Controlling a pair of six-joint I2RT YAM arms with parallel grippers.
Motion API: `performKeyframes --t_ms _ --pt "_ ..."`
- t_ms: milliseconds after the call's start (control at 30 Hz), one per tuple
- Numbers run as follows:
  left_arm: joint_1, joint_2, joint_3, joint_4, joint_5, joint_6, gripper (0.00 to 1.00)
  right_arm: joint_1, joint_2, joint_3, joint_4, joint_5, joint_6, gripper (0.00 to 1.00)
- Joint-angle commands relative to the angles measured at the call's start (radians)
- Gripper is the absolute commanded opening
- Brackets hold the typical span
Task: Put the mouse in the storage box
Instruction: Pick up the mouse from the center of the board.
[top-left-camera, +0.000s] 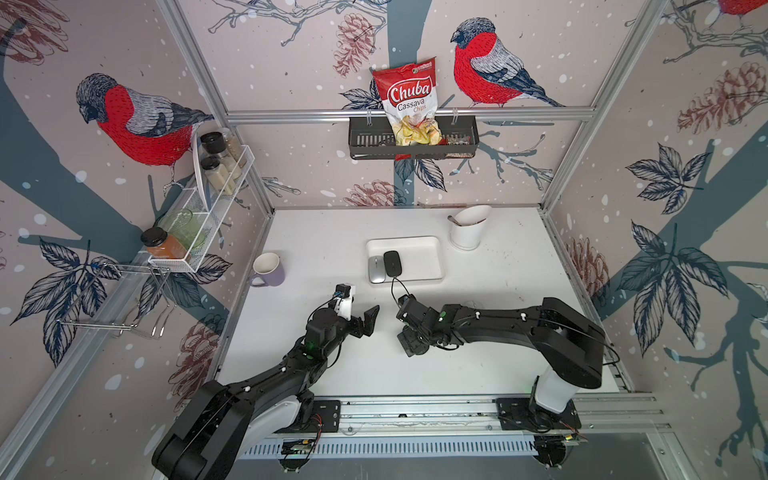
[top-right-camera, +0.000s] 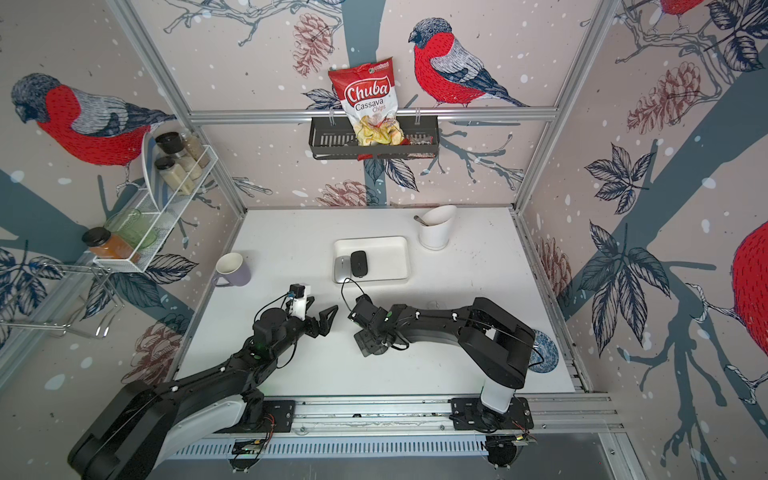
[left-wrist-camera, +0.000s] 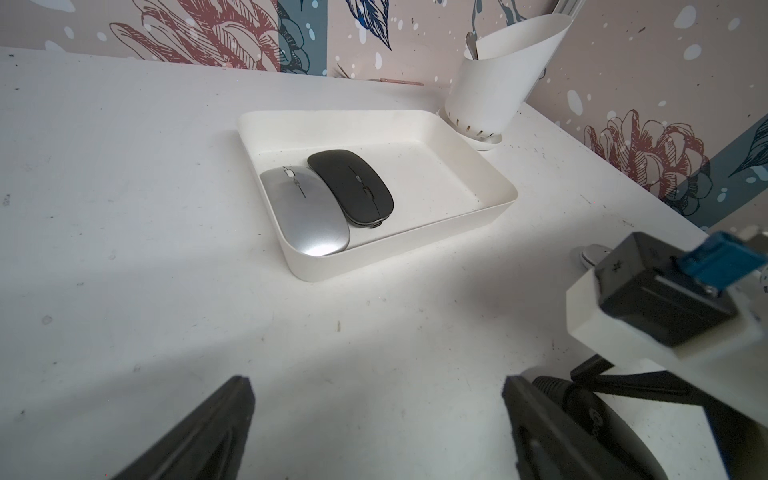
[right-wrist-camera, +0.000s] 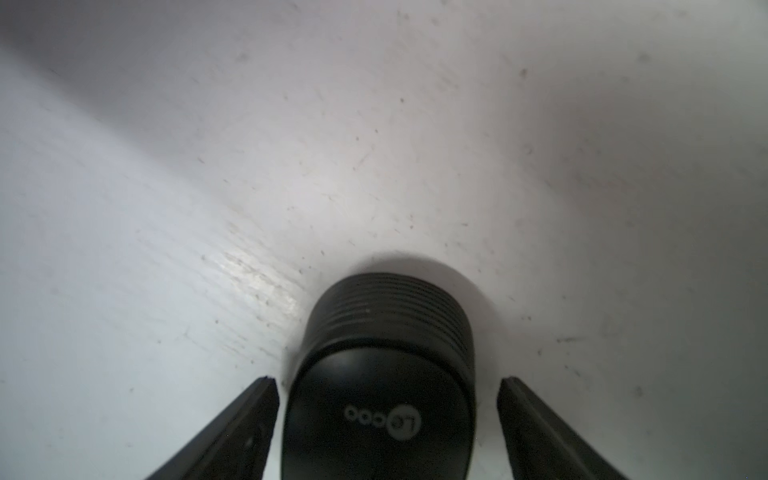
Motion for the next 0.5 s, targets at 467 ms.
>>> performKeyframes --t_ms 467 --pt "0.003 0.014 0.003 0.041 0.029 -0.001 0.97 -0.023 -0.039 0.044 -0.012 0.077 0.026 0.66"
